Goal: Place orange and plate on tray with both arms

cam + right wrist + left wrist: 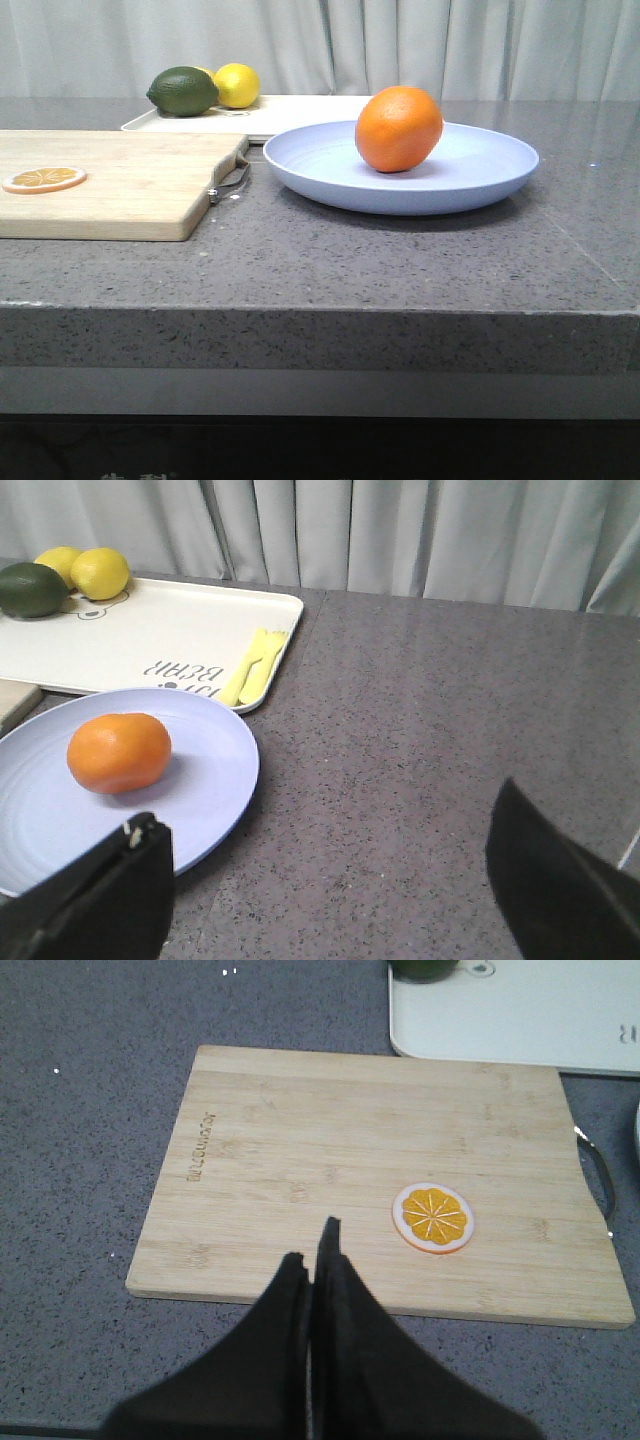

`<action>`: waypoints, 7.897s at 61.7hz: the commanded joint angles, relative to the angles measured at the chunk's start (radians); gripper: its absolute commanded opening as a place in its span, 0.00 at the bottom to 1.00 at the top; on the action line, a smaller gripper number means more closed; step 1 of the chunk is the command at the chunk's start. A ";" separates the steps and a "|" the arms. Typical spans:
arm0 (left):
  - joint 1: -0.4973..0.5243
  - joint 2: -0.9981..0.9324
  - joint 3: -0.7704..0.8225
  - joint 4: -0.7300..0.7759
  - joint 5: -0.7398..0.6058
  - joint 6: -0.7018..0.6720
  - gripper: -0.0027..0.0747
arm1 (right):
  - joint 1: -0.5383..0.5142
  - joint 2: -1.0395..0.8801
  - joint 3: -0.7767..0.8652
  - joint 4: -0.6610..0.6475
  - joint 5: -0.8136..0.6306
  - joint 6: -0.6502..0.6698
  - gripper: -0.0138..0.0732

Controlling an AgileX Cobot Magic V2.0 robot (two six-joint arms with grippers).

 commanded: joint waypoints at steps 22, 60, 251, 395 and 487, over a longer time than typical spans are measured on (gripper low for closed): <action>0.003 -0.485 0.331 0.006 -0.239 -0.009 0.01 | -0.005 0.052 -0.038 0.032 -0.061 -0.007 0.89; 0.003 -0.544 0.366 0.006 -0.242 -0.009 0.01 | -0.005 0.709 -0.374 0.247 0.013 -0.007 0.89; 0.003 -0.544 0.366 0.002 -0.242 -0.009 0.01 | 0.053 1.804 -1.882 0.617 0.467 0.332 0.10; 0.003 -0.544 0.366 0.002 -0.242 -0.009 0.01 | 0.002 1.538 -1.975 0.296 0.874 0.160 0.09; 0.003 -0.544 0.366 0.002 -0.242 -0.009 0.01 | 0.018 -0.002 0.135 0.219 -0.061 -0.254 0.09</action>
